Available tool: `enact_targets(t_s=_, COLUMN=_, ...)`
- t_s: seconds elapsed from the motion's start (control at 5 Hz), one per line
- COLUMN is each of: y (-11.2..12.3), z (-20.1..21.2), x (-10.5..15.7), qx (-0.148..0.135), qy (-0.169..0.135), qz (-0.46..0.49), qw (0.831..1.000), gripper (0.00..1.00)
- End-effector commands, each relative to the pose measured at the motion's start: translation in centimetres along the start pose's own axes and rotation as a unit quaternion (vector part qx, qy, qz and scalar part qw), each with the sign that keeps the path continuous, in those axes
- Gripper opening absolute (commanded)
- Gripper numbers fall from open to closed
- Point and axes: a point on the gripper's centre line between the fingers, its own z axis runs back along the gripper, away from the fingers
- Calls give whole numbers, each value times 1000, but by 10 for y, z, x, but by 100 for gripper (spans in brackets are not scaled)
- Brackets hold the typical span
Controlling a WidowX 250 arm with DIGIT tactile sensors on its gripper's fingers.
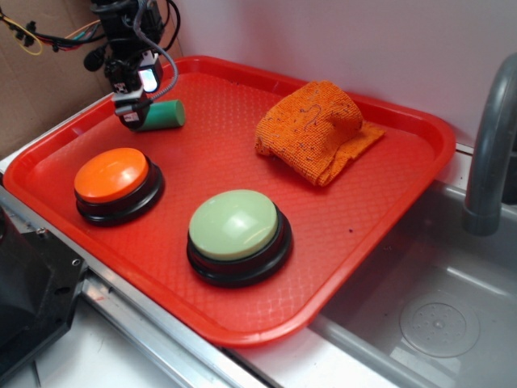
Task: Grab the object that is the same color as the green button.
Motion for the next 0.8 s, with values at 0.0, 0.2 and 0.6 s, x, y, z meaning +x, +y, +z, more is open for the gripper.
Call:
enact_targets(t_s=0.0, y=8, z=-13, x=12, qx=21, qy=18, qz=-24, qw=999, gripper=100)
enact_targets(t_s=0.2, y=11, z=-21, x=12, qx=8, qy=13, qz=-28, qw=999, gripper=100)
enact_targets(t_s=0.6, y=10, z=-22, x=16, qx=-17, qy=22, qz=-8, qw=1000, gripper=0)
